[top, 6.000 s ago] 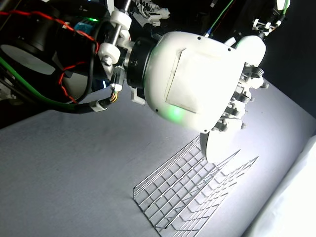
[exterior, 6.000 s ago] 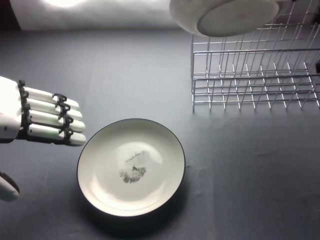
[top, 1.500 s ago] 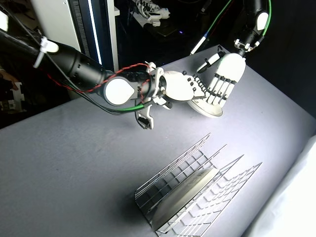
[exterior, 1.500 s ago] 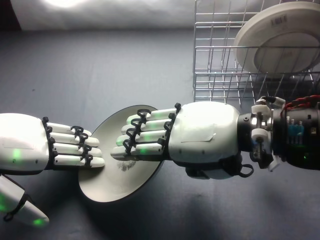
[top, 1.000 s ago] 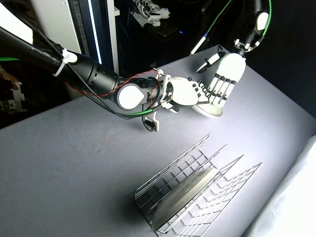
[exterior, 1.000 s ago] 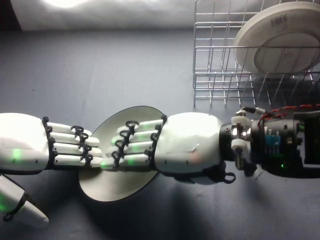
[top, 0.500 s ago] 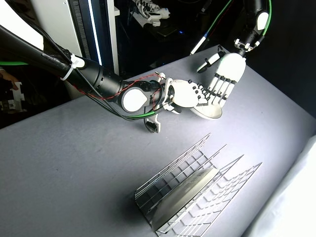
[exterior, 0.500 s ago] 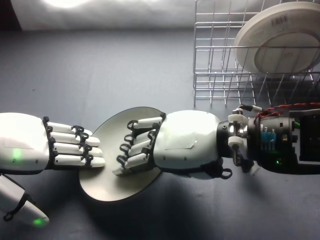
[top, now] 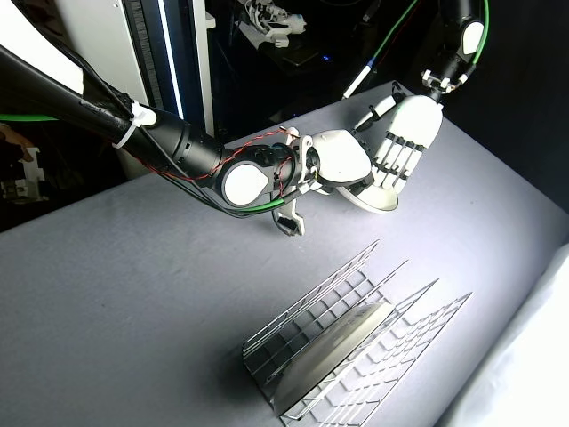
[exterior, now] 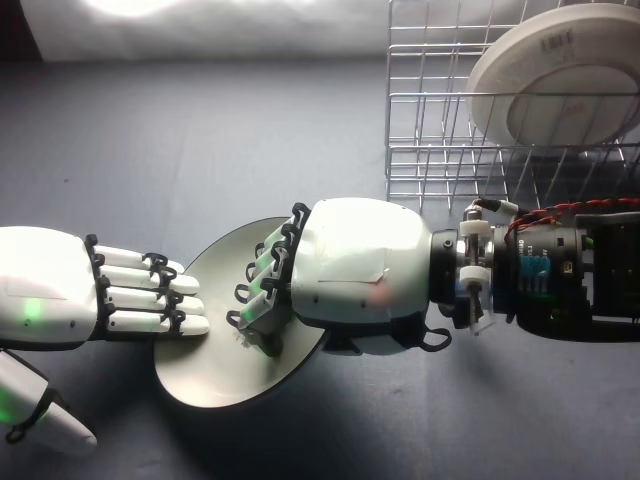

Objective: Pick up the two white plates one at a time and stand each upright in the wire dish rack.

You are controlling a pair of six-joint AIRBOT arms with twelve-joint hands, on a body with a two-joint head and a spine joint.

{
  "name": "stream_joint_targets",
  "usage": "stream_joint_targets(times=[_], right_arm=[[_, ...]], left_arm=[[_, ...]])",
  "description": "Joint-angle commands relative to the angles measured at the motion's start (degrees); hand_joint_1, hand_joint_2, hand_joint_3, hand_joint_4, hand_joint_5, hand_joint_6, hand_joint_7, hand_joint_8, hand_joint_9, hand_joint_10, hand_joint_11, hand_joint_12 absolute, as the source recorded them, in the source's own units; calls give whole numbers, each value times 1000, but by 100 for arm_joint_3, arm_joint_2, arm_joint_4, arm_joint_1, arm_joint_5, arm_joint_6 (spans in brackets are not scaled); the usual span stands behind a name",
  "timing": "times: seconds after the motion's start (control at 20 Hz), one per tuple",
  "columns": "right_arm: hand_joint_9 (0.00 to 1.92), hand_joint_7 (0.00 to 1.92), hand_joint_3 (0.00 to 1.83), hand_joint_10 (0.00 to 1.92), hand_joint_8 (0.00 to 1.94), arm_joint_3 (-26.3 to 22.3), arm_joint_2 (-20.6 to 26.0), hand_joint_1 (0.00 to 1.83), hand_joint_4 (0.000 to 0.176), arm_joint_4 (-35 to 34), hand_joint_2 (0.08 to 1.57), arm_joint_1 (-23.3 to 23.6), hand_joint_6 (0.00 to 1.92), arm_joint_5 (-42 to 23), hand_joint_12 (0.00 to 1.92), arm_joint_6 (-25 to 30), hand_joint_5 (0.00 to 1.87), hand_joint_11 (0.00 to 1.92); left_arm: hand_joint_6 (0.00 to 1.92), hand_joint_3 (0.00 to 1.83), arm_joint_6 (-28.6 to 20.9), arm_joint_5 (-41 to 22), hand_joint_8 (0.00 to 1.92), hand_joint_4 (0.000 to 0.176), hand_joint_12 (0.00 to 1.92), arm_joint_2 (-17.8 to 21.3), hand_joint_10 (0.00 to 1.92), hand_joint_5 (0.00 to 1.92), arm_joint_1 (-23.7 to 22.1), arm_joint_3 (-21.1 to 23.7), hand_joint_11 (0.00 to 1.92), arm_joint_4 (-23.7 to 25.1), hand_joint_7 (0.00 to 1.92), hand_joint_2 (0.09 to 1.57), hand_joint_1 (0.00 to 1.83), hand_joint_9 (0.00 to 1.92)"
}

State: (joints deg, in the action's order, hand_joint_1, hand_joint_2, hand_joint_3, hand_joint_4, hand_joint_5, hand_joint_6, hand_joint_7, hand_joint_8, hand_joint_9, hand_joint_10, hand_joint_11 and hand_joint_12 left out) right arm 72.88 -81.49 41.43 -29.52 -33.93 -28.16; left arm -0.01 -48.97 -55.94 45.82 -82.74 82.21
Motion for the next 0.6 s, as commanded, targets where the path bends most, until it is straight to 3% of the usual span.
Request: stream_joint_targets(times=[0.0,0.3,0.4,0.5,0.55], right_arm=[[975,1082,0,1171,818,3,-32,1385,0,-51,1099,-25,999,-61,1313,60,871,891],[952,989,2,1211,953,-28,26,1378,0,-53,1121,102,1058,-464,1298,61,845,881],[998,1086,0,1153,800,-124,131,1389,0,-63,1083,186,885,-495,1310,61,946,922],[1015,1107,0,1132,749,-332,304,1391,0,-202,1075,286,856,-519,1303,61,968,922],[983,1048,2,1142,834,-428,379,1385,0,-262,1095,317,1005,-519,1273,61,912,905]], left_arm=[[0,0,-4,-139,0,0,0,-97,0,0,56,51,0,564,0,1105,0,0],[3,0,-69,-158,0,0,3,66,0,8,-451,12,7,461,0,1103,0,0],[0,0,-128,-190,0,0,0,99,0,0,-617,-19,0,459,0,1099,0,0],[0,0,-158,-190,0,0,0,146,0,0,-789,-43,0,453,0,1095,0,0],[0,0,-158,-190,0,0,0,157,0,0,-852,-49,0,451,0,1090,0,0]])
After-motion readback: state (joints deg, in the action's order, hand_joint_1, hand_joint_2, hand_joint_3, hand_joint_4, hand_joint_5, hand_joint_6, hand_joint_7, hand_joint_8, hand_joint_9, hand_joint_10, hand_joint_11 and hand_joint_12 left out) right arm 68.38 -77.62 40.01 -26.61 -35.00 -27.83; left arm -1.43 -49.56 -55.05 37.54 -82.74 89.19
